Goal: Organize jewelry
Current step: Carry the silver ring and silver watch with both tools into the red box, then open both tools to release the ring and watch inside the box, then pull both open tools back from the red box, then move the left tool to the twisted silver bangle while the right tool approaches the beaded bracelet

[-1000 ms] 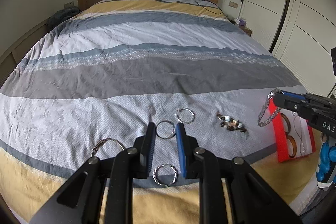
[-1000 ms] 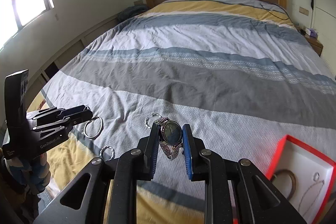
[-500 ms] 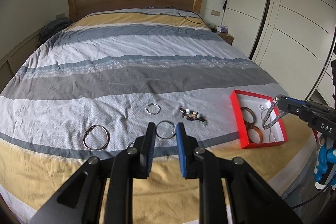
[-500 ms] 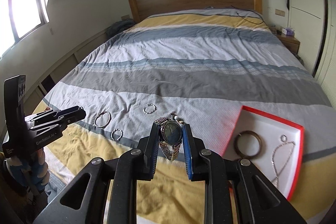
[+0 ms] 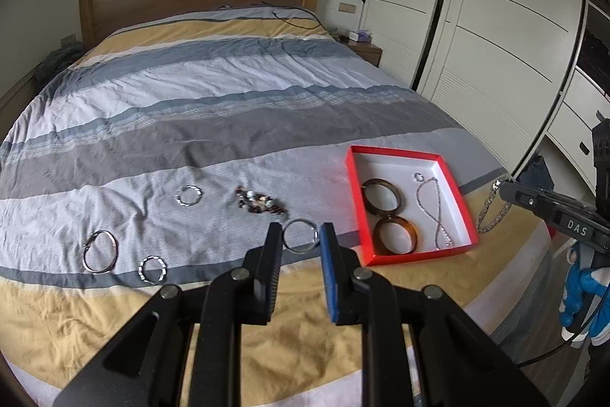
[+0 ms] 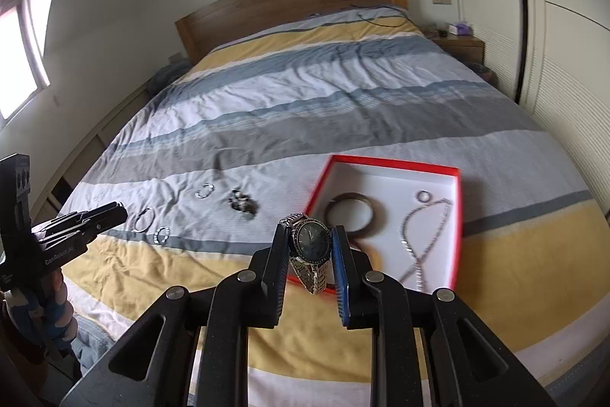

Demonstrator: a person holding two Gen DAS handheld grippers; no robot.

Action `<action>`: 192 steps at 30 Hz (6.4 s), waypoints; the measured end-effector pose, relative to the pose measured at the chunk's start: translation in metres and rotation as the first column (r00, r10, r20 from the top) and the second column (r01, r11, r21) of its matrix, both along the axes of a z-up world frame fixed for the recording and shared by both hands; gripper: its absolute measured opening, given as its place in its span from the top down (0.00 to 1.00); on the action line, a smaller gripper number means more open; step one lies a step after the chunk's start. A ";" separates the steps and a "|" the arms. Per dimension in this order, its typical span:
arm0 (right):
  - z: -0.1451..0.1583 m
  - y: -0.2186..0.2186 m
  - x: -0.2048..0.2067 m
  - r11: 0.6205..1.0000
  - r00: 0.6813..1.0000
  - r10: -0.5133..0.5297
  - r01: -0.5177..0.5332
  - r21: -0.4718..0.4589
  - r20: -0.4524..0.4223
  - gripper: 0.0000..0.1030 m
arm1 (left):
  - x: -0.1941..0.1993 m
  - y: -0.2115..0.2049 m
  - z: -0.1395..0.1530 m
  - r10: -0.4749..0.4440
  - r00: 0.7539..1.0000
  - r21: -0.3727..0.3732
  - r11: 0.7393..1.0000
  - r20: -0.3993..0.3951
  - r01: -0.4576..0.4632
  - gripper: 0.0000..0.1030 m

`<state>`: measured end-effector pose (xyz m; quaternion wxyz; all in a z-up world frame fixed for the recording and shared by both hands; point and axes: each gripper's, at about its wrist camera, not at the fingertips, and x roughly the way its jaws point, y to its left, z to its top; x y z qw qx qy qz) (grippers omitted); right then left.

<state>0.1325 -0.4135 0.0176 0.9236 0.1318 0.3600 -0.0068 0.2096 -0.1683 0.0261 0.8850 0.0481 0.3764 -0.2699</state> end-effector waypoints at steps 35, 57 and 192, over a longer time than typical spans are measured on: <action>-0.132 -0.078 0.027 0.999 0.974 -0.036 0.038 0.002 -0.223 0.81 | 0.033 -0.195 -0.137 -0.136 0.963 0.207 0.961 -0.231 0.185 0.82; -0.078 -0.073 -0.028 0.993 0.982 -0.116 0.119 0.011 -0.149 0.79 | 0.005 -0.147 -0.064 -0.125 0.977 0.147 0.977 -0.174 0.152 0.74; 0.022 0.169 -0.130 0.991 0.996 -0.031 0.041 -0.124 0.086 0.18 | -0.124 0.211 -0.028 0.531 0.847 -0.060 0.845 -0.024 -0.531 0.46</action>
